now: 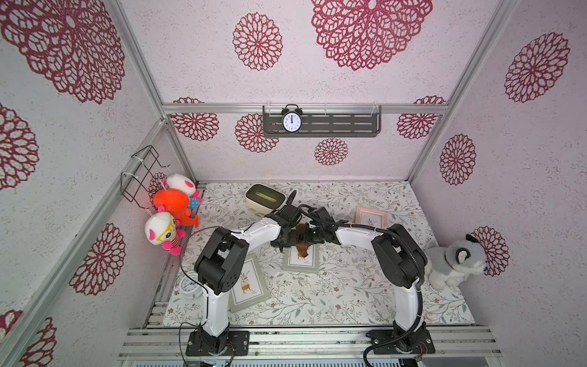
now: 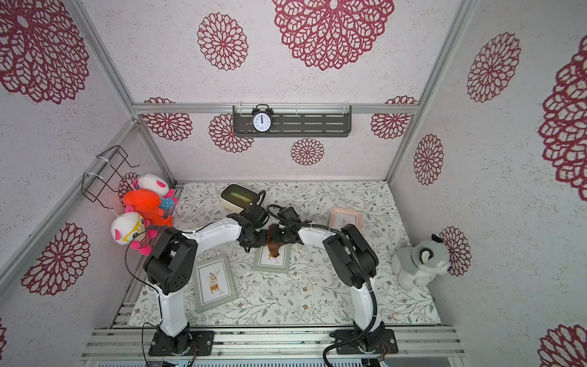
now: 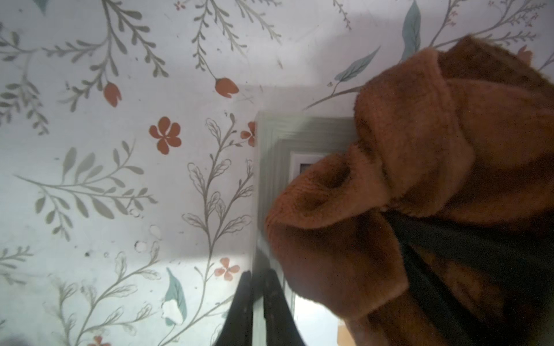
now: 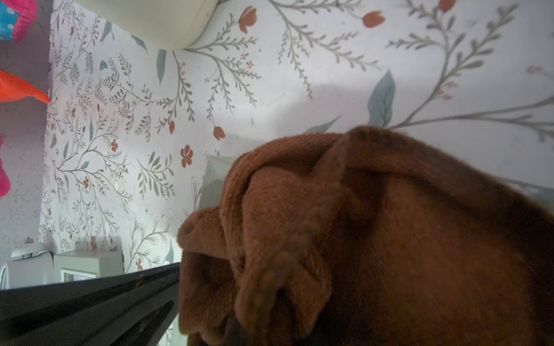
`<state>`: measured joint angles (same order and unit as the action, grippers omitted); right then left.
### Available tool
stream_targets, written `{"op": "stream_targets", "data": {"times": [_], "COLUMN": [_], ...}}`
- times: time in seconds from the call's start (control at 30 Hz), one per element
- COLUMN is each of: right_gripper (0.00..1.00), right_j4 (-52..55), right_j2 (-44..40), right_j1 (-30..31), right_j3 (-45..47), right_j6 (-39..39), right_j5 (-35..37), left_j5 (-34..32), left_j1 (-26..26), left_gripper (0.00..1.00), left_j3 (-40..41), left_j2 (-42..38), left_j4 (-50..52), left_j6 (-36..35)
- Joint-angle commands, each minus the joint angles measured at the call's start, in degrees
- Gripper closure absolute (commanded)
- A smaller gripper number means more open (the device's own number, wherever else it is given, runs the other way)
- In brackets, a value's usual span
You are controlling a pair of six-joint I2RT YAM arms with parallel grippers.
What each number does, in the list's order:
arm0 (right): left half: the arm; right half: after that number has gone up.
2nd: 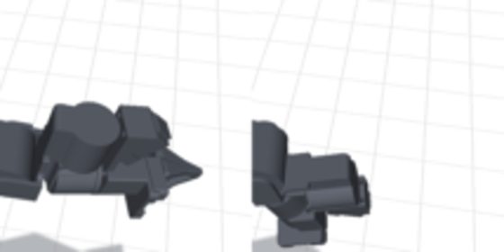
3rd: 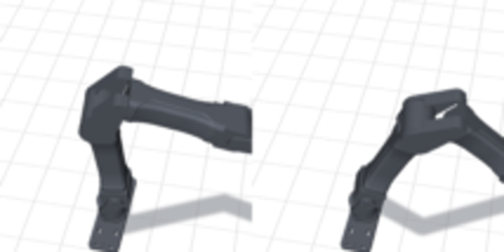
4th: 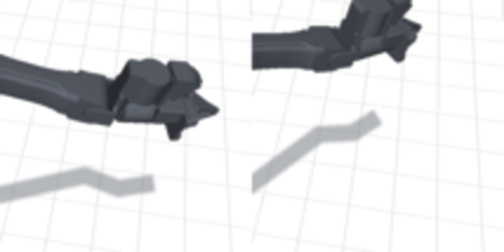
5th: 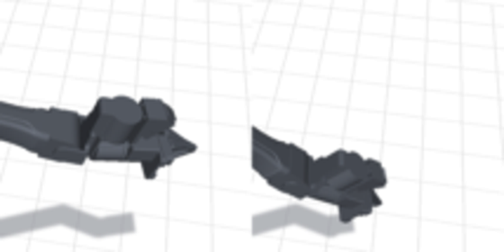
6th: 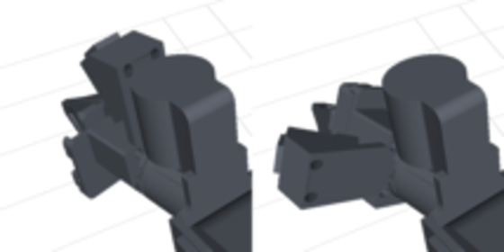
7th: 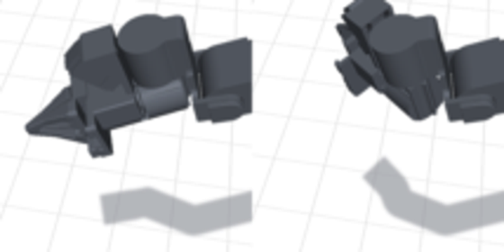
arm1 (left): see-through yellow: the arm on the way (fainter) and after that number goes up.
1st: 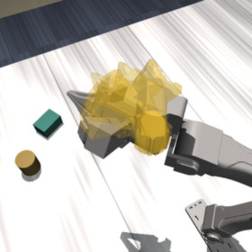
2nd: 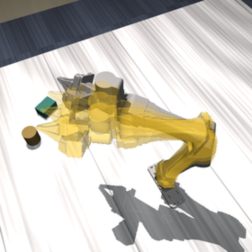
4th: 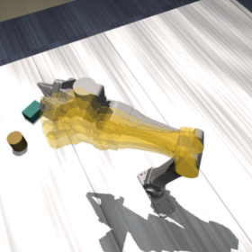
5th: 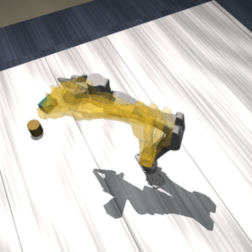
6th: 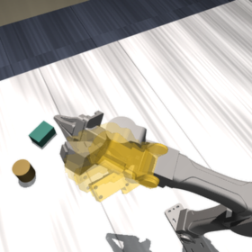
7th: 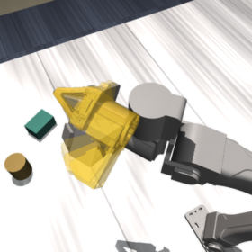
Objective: Wipe the picture frame with a cloth
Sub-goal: Wipe the dirt from the picture frame.
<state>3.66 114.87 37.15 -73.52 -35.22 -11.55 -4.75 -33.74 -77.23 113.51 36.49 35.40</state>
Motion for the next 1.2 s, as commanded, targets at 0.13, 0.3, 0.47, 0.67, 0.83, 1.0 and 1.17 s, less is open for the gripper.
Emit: {"op": "stream_targets", "data": {"times": [0.13,0.3,0.47,0.67,0.83,1.0,1.17], "right_gripper": [1.00,1.00,1.00,1.00,1.00,1.00,1.00], "right_j4": [6.45,7.09,7.67,7.67,8.19,7.27,5.74], "right_j2": [-10.75,-13.53,-13.13,-16.39,-22.31,-24.72,-21.55], "right_j1": [-4.28,-5.32,-4.61,-0.49,3.91,6.88,6.84], "right_j3": [8.97,10.33,11.65,18.31,24.70,27.28,25.46], "right_j6": [3.12,3.82,4.45,3.67,0.10,-3.06,-2.79], "right_j5": [5.34,5.49,2.91,1.95,2.44,3.60,4.94], "left_j5": [3.53,3.51,3.55,3.65,3.61,3.93,4.15], "left_j1": [-2.12,-2.15,-2.21,-2.43,-2.45,-2.61,-2.89], "left_gripper": [0.89,0.89,0.89,0.89,0.89,0.90,0.90], "left_j3": [3.84,3.77,3.49,3.23,3.23,3.12,2.84], "left_j2": [7.67,7.71,7.99,8.30,8.04,8.35,8.47], "left_j4": [4.82,4.95,5.16,5.36,5.40,5.29,5.56], "left_j6": [0.79,0.81,0.77,0.82,0.86,0.88,0.70]}}
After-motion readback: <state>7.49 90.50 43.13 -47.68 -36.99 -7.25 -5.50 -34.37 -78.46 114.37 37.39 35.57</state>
